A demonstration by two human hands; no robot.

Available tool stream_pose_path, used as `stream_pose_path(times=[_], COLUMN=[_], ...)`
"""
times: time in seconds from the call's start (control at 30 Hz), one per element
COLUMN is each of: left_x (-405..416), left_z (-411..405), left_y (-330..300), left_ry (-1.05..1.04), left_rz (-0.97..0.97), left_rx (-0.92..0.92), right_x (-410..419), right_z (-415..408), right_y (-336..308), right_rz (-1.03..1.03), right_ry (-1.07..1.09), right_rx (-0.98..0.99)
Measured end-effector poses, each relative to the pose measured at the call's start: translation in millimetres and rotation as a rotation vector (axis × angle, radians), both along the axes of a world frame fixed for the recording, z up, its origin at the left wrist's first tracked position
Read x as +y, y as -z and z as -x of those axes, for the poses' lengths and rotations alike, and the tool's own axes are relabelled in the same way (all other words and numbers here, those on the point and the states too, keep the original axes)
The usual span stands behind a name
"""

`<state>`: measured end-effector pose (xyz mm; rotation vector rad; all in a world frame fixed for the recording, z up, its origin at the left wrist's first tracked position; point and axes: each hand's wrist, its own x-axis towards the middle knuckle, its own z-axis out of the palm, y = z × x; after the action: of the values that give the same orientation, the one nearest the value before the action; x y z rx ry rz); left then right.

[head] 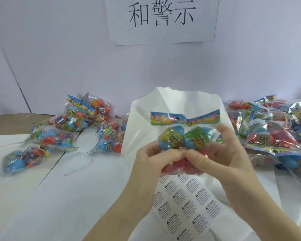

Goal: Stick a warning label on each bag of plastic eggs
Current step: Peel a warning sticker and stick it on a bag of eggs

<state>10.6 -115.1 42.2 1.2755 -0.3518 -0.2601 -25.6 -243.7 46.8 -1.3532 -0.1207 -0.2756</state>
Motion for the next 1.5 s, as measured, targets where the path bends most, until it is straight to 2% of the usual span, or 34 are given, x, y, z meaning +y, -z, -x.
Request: stream_pose_path(times=[0.17, 0.3, 0.4, 0.57, 0.77, 0.9, 1.07, 1.23, 1.33, 1.4, 1.47, 1.5], left_x=[0.9, -2.7, -4.3, 0.3, 0.5, 3.0, -0.9, -5.6, -8.0, -9.3, -9.9, -9.1], left_z=[-2.3, 0.2, 2.4, 3.4, 1.8, 1.3, 2.7, 2.6, 6.8, 9.1, 10.4, 9.6], left_y=[-2.1, -0.3, 1.3, -0.9, -4.6, -4.8, -0.4, 7.9, 11.1, 12.0, 11.2, 10.5], left_ry=[-0.082, -0.099, -0.060, 0.086, 0.025, 0.023, 0.042, -0.262, -0.287, -0.116, 0.043, 0.058], left_rz=[0.038, 0.039, -0.003, -0.060, -0.010, -0.069, -0.151, -0.258, -0.280, -0.227, -0.106, -0.061], left_rx=[0.063, 0.045, -0.030, -0.039, 0.070, 0.043, -0.003, -0.150, -0.224, -0.201, -0.158, -0.134], right_x=[-5.0, -5.5, -8.2, -9.7, -11.9, -6.6, -5.3, -6.8, -8.8, -6.5, -4.0, -3.9], right_z=[-3.6, -4.3, -3.7, -2.1, -1.9, 0.6, 2.0, -0.8, -2.3, -1.7, -1.7, -2.0], right_y=[1.4, 2.7, 2.8, -1.4, 0.0, -4.0, -4.3, -1.8, 1.4, 2.4, 4.0, 5.3], right_rz=[0.019, 0.036, 0.016, 0.042, 0.071, 0.057, -0.003, -0.072, 0.025, 0.060, 0.042, 0.023], right_ry=[-0.050, -0.101, -0.083, -0.076, -0.083, -0.109, 0.026, 0.297, 0.461, 0.390, 0.159, 0.055], right_rx=[0.108, 0.083, 0.062, 0.072, 0.076, 0.085, 0.068, -0.071, -0.145, -0.145, -0.123, -0.107])
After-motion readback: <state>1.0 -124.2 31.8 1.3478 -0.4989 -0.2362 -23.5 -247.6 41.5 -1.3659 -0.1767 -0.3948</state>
